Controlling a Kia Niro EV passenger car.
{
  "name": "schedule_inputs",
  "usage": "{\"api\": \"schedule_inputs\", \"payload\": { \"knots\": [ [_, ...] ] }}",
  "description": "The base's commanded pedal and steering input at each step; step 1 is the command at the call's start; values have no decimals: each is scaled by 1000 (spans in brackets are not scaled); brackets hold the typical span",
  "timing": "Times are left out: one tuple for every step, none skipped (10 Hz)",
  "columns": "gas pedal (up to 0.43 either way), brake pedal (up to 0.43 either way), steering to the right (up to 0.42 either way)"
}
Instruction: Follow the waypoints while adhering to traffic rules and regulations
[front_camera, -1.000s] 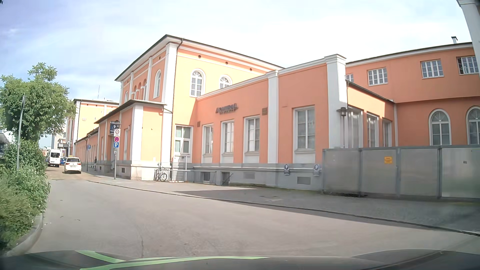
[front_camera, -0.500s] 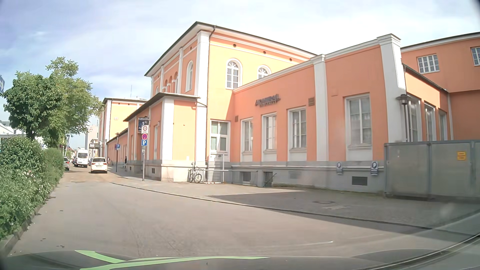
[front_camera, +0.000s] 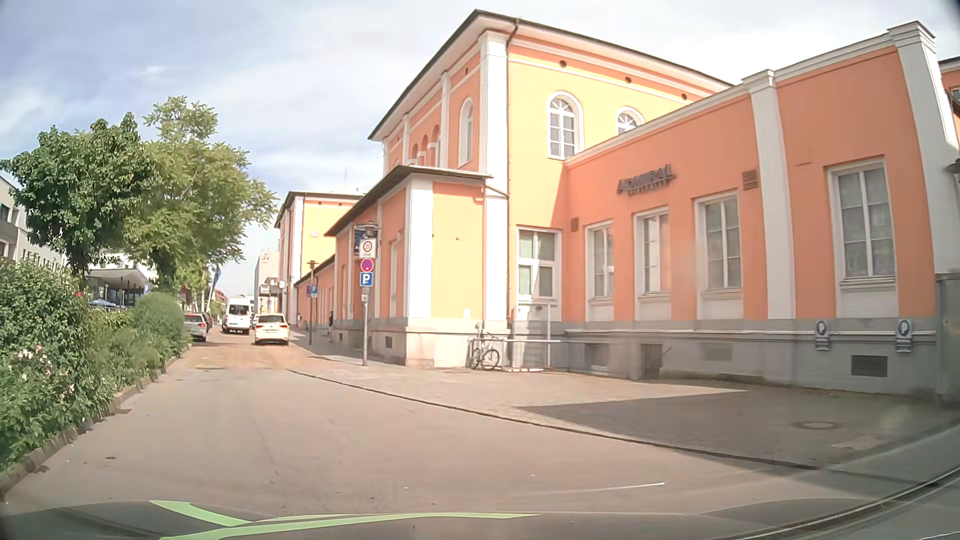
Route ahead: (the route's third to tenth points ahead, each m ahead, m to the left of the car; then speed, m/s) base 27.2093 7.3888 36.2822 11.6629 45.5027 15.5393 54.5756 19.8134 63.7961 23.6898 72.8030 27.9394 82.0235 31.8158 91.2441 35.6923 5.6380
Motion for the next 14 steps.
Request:
{"api": "schedule_inputs", "payload": {
  "knots": [
    [110,0,-254],
    [98,0,-251],
    [79,0,-247],
    [67,0,-241],
    [47,0,-235],
    [28,0,-227],
    [8,0,-217],
    [0,0,-200],
    [0,0,-185],
    [0,0,-176],
    [0,0,-167],
    [0,0,-152],
    [0,0,-135],
    [0,0,-115]
  ]
}}
